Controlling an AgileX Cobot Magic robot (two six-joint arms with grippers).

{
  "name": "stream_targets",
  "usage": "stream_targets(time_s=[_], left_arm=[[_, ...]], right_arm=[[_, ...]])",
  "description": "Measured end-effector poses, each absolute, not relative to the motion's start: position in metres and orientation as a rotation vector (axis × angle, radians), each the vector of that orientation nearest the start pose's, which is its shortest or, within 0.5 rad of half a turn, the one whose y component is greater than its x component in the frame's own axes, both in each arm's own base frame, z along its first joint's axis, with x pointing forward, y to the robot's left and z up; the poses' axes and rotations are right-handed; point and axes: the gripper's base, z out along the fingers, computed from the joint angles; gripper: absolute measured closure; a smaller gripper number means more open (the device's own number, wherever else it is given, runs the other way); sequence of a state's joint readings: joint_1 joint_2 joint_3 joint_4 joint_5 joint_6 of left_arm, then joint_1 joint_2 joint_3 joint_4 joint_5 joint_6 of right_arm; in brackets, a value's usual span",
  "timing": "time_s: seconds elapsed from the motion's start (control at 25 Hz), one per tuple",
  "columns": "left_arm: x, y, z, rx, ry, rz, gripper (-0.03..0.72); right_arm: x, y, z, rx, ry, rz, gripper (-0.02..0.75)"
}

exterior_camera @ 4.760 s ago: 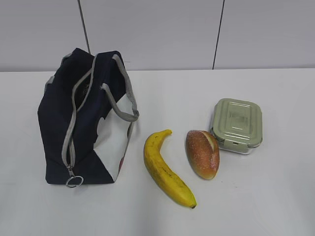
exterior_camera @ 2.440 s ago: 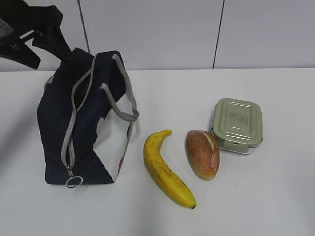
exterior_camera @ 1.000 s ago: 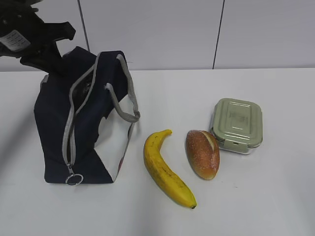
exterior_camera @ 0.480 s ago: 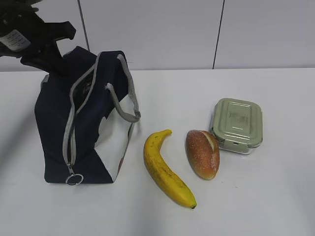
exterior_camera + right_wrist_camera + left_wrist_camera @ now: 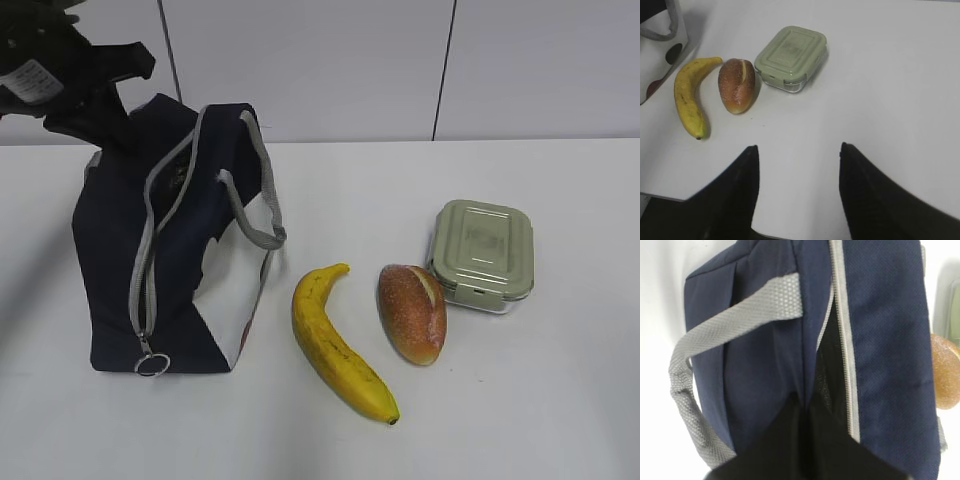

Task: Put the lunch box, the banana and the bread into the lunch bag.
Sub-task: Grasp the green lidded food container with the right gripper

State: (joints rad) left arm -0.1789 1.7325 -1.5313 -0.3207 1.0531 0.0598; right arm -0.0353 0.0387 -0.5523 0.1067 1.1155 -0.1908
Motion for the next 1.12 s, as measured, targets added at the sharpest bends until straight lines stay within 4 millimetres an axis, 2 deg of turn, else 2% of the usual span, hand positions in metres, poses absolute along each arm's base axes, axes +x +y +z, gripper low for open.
stream_targets(time_s=[0.24, 0.68, 0.92, 1.12], left_arm=[[0.361, -0.092, 0.31, 0.177, 2.715, -0.485, 0.691], [0.361, -0.093, 0.31, 0.172, 2.714, -0.498, 0.691], [0.361, -0.093, 0.31, 0.171, 2.714, -0.501, 0.691], [0.361, -0.093, 0.31, 0.171, 2.714, -0.501, 0.691]], right_arm=[[0.04, 0.013, 0.299, -0.149, 2.198, 0.106, 0.353], [0.152, 0.023, 0.303, -0.015, 2.488, 0.398, 0.353], [0.219, 0.022, 0.291, 0.039, 2.632, 0.459, 0.353], [0.267, 0.02, 0.269, 0.066, 2.73, 0.472, 0.353]])
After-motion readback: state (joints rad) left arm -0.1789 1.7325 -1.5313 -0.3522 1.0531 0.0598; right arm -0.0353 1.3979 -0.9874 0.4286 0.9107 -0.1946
